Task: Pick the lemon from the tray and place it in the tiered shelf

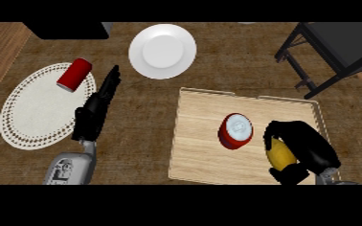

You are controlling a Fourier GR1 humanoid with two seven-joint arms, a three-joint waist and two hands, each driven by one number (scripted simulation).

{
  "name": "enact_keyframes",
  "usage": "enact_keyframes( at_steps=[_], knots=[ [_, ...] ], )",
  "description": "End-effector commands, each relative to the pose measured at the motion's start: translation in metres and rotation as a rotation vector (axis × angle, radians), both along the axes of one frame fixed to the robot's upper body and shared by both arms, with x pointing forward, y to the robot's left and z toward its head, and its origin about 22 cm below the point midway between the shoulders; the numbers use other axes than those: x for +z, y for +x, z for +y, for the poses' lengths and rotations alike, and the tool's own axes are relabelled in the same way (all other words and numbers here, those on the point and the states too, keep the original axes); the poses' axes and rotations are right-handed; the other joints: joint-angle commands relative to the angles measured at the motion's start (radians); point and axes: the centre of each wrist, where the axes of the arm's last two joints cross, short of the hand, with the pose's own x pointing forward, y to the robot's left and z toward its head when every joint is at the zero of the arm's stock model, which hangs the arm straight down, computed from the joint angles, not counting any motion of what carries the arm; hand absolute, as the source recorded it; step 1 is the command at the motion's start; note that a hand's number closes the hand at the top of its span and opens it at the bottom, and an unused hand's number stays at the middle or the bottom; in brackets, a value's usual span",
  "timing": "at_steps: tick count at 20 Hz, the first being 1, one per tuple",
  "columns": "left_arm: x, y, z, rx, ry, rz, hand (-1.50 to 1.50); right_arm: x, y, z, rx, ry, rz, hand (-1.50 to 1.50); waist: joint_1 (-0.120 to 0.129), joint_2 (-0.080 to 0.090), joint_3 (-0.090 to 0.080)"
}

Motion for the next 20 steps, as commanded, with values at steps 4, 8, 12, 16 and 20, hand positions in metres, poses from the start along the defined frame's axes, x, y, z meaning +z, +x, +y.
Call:
enact_keyframes(
  at_steps=[4,8,12,16,20],
  knots=[
    [-0.001,-0.010,-0.002,0.007,0.000,0.004,0.00,0.000,-0.065,-0.056,0.037,0.006,-0.027,1.50,-0.011,-0.002,0.001],
    [-0.017,-0.005,0.014,-0.001,-0.024,-0.001,0.00,0.001,-0.050,-0.068,0.011,0.065,-0.045,1.50,-0.003,0.001,0.000],
    [0.008,0.002,0.016,0.008,-0.013,0.002,0.00,0.013,-0.058,-0.066,-0.026,0.301,-0.137,1.50,-0.010,-0.001,0.001],
    [0.005,0.000,0.019,0.010,0.000,0.004,0.00,0.040,-0.070,-0.078,-0.042,0.519,-0.242,1.50,-0.017,-0.004,0.000],
    [0.011,-0.005,0.010,0.005,-0.006,-0.001,0.00,0.089,-0.093,-0.078,-0.056,0.516,-0.322,1.50,-0.012,-0.003,0.000]
  ],
)
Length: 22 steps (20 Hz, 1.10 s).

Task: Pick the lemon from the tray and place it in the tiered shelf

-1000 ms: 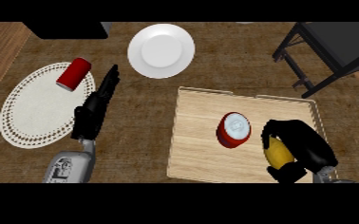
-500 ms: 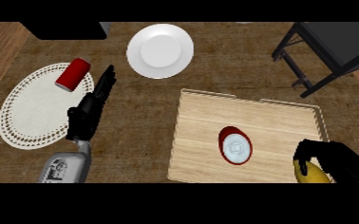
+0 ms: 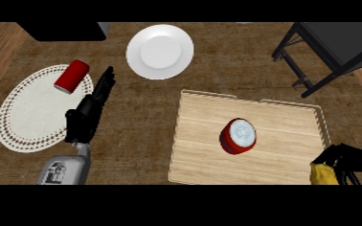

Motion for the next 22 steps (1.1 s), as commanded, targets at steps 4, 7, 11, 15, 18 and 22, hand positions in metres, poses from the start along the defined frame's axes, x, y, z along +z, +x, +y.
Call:
enact_keyframes(
  at_steps=[4,7,11,15,18,22],
  knots=[
    [-0.013,-0.011,-0.003,-0.017,-0.012,0.011,0.00,0.062,-0.006,-0.012,-0.119,0.105,-0.153,1.50,0.015,0.003,0.000],
    [0.000,0.001,0.011,-0.005,-0.006,0.004,0.00,0.096,-0.015,-0.016,-0.205,0.056,-0.216,1.50,0.013,0.003,-0.001],
    [0.014,-0.002,-0.027,-0.010,-0.006,-0.007,0.00,0.123,-0.018,-0.035,-0.283,0.060,-0.297,1.50,0.011,0.001,0.000],
    [0.003,-0.006,-0.004,-0.021,0.003,0.008,0.00,0.151,-0.005,-0.039,-0.365,0.072,-0.354,1.50,0.017,0.002,0.000],
    [0.005,0.001,-0.009,-0.025,-0.010,-0.011,0.00,0.180,0.017,-0.039,-0.414,0.043,-0.398,1.50,0.024,0.004,0.000],
    [-0.015,0.008,0.006,-0.025,-0.003,0.008,0.00,0.207,0.031,-0.061,-0.435,0.065,-0.426,1.50,0.018,0.005,0.000]
  ],
)
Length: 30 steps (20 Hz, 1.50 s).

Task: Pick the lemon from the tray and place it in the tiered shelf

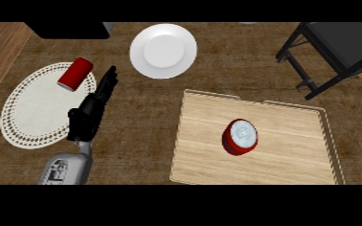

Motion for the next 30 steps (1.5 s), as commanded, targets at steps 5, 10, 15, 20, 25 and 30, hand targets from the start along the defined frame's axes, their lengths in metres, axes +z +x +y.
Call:
enact_keyframes(
  at_steps=[5,10,15,20,25,30],
  knots=[
    [0.003,0.017,0.001,0.003,0.015,-0.001,0.00,0.045,0.044,-0.008,-0.085,0.008,-0.064,1.50,0.003,0.002,0.000],
    [0.003,-0.002,0.017,-0.002,0.003,0.005,0.00,0.041,0.063,-0.020,-0.122,-0.005,-0.101,1.50,0.005,0.001,0.000],
    [0.013,0.009,0.004,-0.003,0.002,0.005,0.00,0.069,0.078,-0.032,-0.134,-0.022,-0.138,1.50,0.005,0.001,0.000],
    [0.016,0.005,-0.001,0.008,0.008,0.000,0.00,0.033,0.109,-0.034,-0.171,-0.113,-0.175,1.50,0.008,0.002,0.001],
    [0.006,-0.008,0.000,-0.006,-0.014,-0.004,0.00,0.007,0.137,-0.044,-0.213,-0.176,-0.184,1.50,0.017,0.004,0.001],
    [0.015,0.002,0.001,-0.011,0.000,-0.003,0.00,-0.004,0.165,-0.033,-0.149,-0.264,-0.260,1.50,0.016,0.004,0.001]
  ],
)
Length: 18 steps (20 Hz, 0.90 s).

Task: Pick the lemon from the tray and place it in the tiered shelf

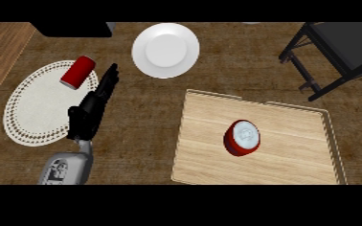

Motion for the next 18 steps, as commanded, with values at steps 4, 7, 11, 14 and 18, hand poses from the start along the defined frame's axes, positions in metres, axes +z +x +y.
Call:
enact_keyframes(
  at_steps=[4,7,11,14,18],
  knots=[
    [-0.011,-0.009,-0.003,0.011,0.009,-0.016,0.00,-0.024,0.047,0.016,-0.025,0.015,-0.041,1.50,0.001,-0.001,0.000],
    [-0.001,-0.002,0.004,0.003,0.000,0.004,0.00,-0.016,0.042,0.002,0.140,0.299,-0.094,1.50,-0.002,-0.003,0.001],
    [0.008,-0.011,-0.014,0.005,0.001,0.000,0.00,-0.035,0.052,-0.024,0.121,0.307,-0.095,1.50,0.004,-0.001,0.001],
    [-0.001,0.008,-0.002,0.003,0.000,-0.014,0.00,-0.028,0.067,-0.023,0.137,0.304,-0.092,1.50,0.003,0.002,0.000],
    [-0.011,0.011,0.013,-0.008,-0.001,-0.005,0.00,-0.036,0.064,-0.047,0.119,0.312,-0.115,1.50,0.016,0.010,0.001]
  ],
)
